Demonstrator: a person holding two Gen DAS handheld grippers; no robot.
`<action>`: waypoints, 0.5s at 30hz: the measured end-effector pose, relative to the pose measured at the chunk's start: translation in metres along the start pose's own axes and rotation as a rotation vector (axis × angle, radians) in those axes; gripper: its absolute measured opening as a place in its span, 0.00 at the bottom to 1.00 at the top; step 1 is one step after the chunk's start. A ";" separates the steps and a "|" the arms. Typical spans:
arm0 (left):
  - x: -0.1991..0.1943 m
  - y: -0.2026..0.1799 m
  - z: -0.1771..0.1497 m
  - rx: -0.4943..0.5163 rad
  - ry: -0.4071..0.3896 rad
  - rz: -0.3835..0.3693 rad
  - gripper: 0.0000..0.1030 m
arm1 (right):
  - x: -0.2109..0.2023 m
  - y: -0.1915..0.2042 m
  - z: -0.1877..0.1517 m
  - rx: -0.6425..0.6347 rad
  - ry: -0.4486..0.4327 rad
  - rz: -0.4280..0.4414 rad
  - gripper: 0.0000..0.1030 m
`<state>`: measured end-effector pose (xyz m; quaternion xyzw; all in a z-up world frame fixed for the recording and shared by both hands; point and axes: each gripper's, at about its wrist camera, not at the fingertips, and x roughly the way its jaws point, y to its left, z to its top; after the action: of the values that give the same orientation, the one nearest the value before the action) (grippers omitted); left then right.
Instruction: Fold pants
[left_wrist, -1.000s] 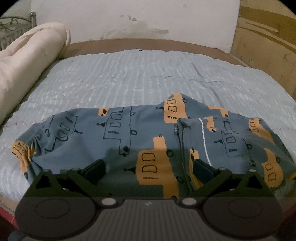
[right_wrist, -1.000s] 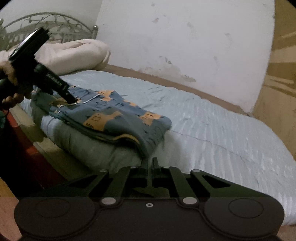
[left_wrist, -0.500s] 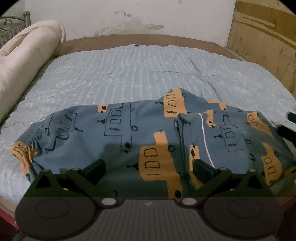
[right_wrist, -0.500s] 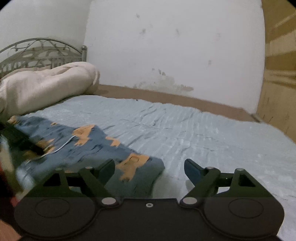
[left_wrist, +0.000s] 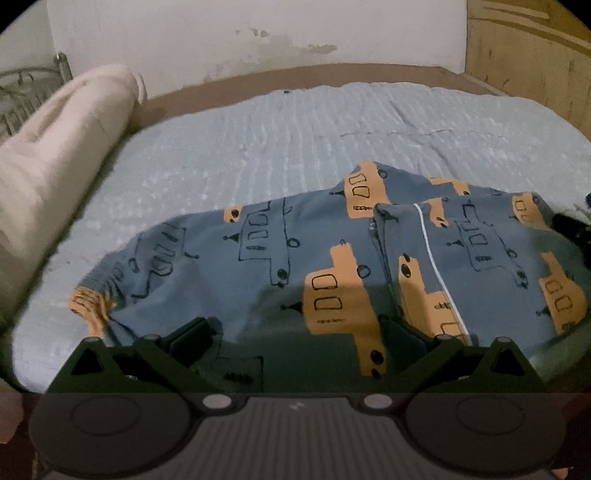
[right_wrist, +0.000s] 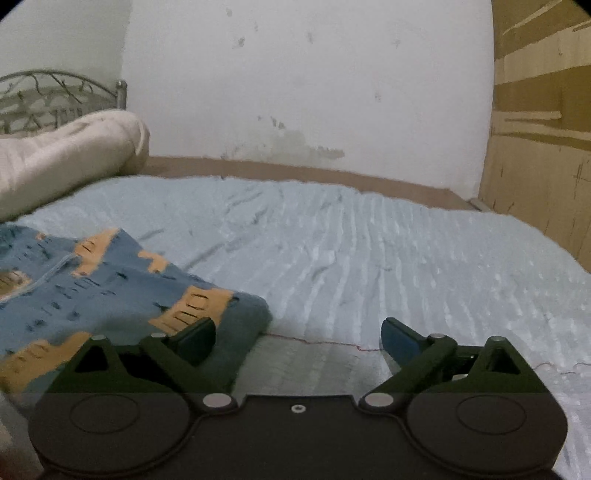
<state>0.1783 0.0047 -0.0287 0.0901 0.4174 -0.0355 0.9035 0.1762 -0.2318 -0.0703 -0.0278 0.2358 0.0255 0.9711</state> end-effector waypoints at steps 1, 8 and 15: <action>-0.002 -0.001 -0.001 -0.003 -0.006 0.007 0.99 | -0.006 0.002 0.001 0.002 -0.014 0.003 0.99; -0.015 0.010 -0.006 -0.167 -0.038 0.011 0.99 | -0.035 0.037 -0.026 -0.093 -0.106 -0.031 0.99; -0.042 0.031 -0.013 -0.308 -0.066 0.029 0.99 | -0.045 0.046 -0.036 -0.078 -0.198 -0.076 0.99</action>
<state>0.1453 0.0372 -0.0009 -0.0447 0.3868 0.0393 0.9202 0.1173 -0.1900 -0.0838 -0.0718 0.1363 0.0003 0.9881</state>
